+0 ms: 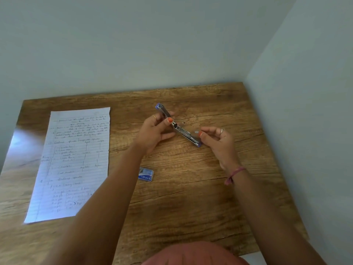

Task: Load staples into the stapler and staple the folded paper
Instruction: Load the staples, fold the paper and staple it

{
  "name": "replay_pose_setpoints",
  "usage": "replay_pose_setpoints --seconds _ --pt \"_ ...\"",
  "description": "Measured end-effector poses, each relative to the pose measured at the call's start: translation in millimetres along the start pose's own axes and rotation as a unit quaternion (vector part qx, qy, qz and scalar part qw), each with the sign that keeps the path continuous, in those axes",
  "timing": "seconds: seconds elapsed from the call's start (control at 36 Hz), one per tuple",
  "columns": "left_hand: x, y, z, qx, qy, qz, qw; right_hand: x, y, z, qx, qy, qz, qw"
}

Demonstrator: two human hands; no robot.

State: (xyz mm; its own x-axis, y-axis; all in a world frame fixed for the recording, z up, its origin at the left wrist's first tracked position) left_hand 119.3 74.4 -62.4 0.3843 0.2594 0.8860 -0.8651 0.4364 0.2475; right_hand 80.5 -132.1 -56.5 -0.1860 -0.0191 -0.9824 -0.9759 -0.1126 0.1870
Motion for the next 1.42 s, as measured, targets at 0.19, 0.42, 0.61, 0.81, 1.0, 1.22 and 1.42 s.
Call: replay_pose_setpoints --seconds 0.19,0.42,0.61,0.81,1.0,1.22,1.42 --pt "-6 34 14 0.0 0.091 0.064 0.994 -11 19 7 0.0 0.023 -0.05 0.998" --pt "-3 63 28 0.011 0.156 0.136 0.978 -38 41 38 -0.038 0.107 -0.119 0.986" --pt "5 77 35 0.013 0.169 0.163 0.972 -63 59 50 -0.017 0.236 -0.211 0.948" --pt "8 83 35 0.013 0.173 0.164 0.971 -69 65 51 -0.004 0.229 -0.197 0.953" --pt "10 86 35 0.003 0.168 0.165 0.972 -72 71 58 -0.004 0.24 -0.196 0.951" --pt "8 88 35 -0.013 0.169 0.164 0.972 -71 72 60 -0.005 0.241 -0.149 0.959" --pt "5 87 34 -0.021 0.179 0.165 0.97 -65 71 61 -0.021 0.254 -0.125 0.959"
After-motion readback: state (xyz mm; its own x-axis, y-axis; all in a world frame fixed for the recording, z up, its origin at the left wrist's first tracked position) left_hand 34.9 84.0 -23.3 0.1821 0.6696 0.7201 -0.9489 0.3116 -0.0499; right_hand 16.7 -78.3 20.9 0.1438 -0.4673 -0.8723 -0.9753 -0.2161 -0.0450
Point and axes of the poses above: each hand's wrist, its own y-axis away from the middle knuckle, its own z-axis out of the palm, x = y × z, the point moved 8 cm from there along -y, towards the middle knuckle, and after that the axes turned 13 degrees about -x, right-handed, at the moved point
